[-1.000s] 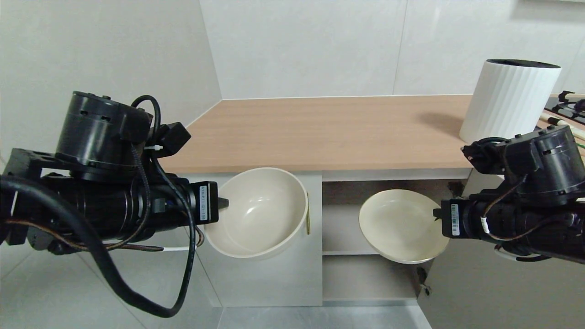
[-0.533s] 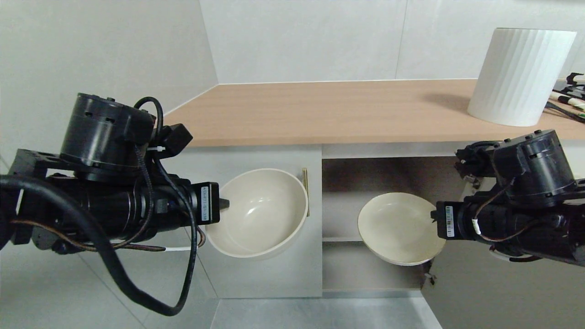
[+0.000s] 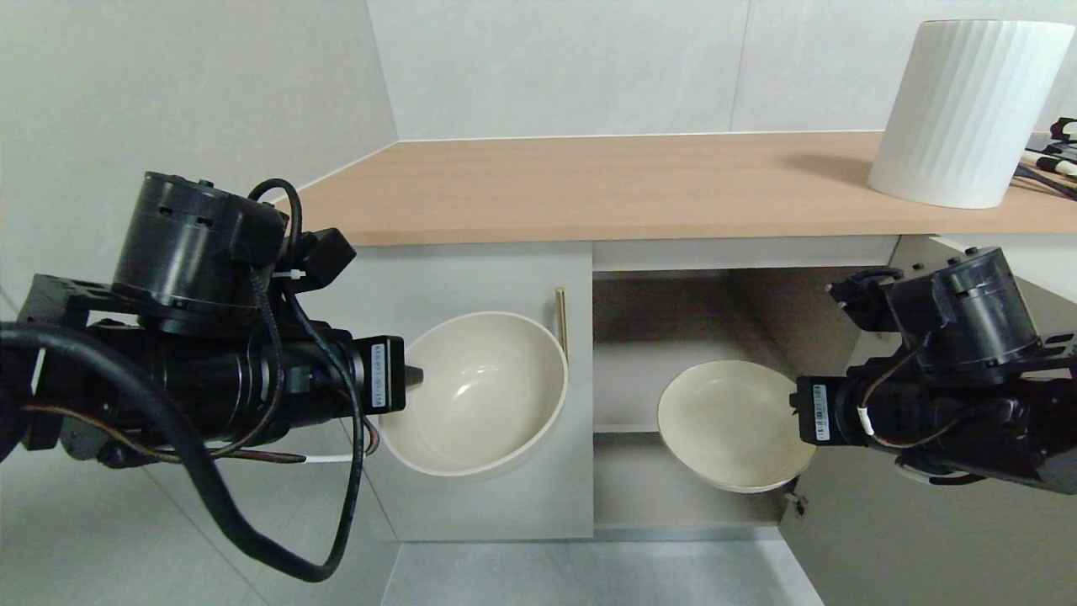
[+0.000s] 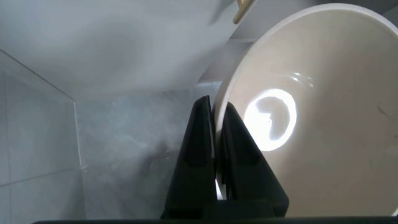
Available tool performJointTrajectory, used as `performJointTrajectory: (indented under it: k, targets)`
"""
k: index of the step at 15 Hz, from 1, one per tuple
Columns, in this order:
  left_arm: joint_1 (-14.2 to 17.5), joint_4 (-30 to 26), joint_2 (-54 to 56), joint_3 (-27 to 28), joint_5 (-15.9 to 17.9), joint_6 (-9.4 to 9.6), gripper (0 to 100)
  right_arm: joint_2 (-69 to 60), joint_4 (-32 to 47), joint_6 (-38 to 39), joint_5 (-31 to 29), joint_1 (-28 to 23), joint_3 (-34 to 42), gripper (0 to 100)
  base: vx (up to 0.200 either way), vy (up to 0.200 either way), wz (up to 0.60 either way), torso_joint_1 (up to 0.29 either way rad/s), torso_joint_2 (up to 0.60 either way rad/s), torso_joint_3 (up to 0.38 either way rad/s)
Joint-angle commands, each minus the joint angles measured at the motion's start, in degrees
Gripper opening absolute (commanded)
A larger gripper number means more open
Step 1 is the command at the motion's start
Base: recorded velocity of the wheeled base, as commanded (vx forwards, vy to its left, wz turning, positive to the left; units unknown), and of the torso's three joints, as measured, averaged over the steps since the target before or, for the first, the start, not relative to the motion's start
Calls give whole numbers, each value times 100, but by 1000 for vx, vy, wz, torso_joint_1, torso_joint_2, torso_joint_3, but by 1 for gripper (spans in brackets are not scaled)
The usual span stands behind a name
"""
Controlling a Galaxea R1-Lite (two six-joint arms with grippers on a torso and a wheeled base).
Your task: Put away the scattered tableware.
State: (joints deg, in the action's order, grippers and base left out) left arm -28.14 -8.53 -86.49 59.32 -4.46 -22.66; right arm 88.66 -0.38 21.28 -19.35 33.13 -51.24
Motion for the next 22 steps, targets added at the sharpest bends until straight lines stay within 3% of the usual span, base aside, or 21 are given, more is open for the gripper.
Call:
performJointTrajectory:
  k: [1,4,7,9,11,17,22]
  targets:
    - [1,1,1,1,-2,-1,0,107,3,-2,71,-9,8,0,0,0,0,0,0,0]
    - [1,1,10,9,-2,-1,0,1048,-15,34,423,-334,-150,0,0,0,0,0,0,0]
    - [1,1,10,9,-2,-1,0,2041,-753,95,511,-518,-159,0,0,0,0,0,0,0]
    - [1,1,10,1,-2,-1,0,2867,-1843,165,537,-721,-220,0,0,0,0,0,0,0]
    - [1,1,10,1,-2,-1,0,3342,-2133,165,528,-861,-545,0,0,0,0,0,0,0]
    - [10,1,10,1,-11,-1,0,4388,-2080,148,476,-1336,-1951,0,0,0,0,0,0,0]
    - [10,1,-43,1,-20,-1,0,4889,-1984,157,265,-1582,-2532,0,0,0,0,0,0,0]
